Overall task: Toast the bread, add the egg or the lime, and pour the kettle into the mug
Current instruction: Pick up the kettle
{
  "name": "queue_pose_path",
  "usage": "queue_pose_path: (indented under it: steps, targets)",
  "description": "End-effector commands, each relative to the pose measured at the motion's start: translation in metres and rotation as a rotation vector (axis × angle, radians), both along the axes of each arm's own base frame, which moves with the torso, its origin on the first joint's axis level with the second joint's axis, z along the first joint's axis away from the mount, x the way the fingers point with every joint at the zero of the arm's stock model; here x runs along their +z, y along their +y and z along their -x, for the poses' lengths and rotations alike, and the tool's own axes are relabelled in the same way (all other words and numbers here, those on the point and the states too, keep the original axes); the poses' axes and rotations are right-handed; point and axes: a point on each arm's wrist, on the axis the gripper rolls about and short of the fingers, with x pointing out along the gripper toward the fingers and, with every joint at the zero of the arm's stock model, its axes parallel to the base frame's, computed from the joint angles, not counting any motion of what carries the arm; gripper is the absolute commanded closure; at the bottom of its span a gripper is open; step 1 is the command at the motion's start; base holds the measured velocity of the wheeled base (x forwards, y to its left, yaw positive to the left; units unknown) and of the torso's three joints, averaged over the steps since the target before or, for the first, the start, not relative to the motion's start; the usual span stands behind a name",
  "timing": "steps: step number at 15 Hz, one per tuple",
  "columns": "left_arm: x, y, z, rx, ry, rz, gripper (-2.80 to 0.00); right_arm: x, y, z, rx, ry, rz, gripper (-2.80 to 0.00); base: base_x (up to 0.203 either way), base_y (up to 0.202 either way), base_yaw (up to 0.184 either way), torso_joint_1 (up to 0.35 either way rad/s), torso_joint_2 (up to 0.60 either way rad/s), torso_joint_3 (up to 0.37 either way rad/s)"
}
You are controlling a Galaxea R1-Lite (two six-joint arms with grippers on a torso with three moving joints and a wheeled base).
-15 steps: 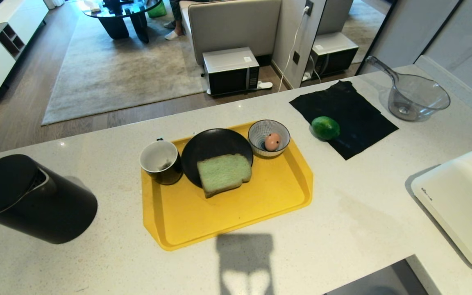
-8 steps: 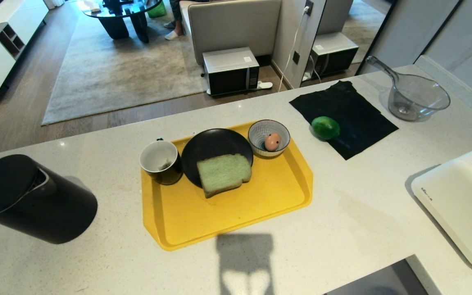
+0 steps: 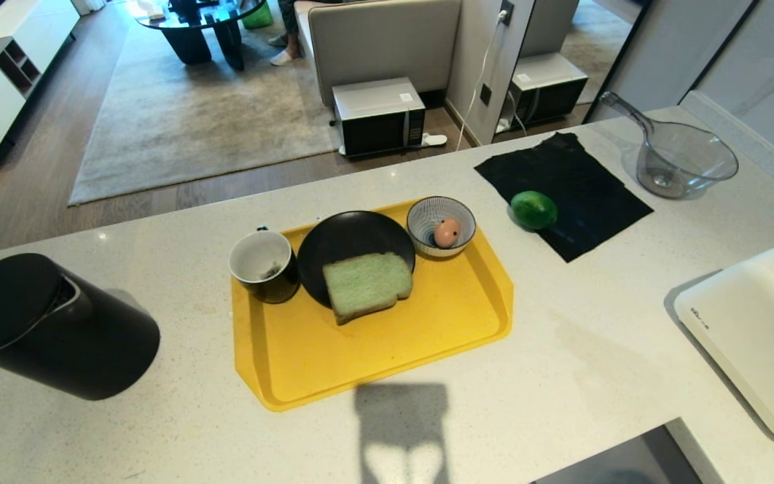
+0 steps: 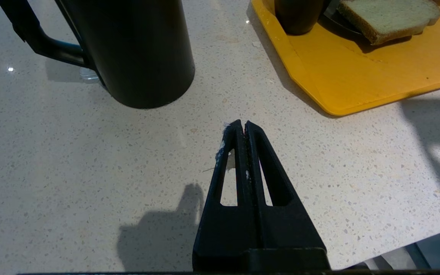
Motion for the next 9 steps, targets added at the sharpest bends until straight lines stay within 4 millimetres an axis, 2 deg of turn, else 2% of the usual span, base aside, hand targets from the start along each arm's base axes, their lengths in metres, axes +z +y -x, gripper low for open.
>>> queue_pose_path:
  steps: [1, 9]
  targets:
    - [-0.0047, 0.0, -0.0012, 0.001, 0.014, 0.0, 0.0, -0.0001, 0.0, -0.0001, 0.0, 0.002, 0.002, 0.0, 0.0, 0.0, 0.0, 0.0, 0.0, 0.0]
    - [-0.0047, 0.0, -0.0012, 0.001, 0.014, 0.0, 0.0, 0.0003, -0.0002, 0.0, -0.008, 0.0, -0.003, 0.0, 0.0, 0.0, 0.0, 0.0, 0.0, 0.0]
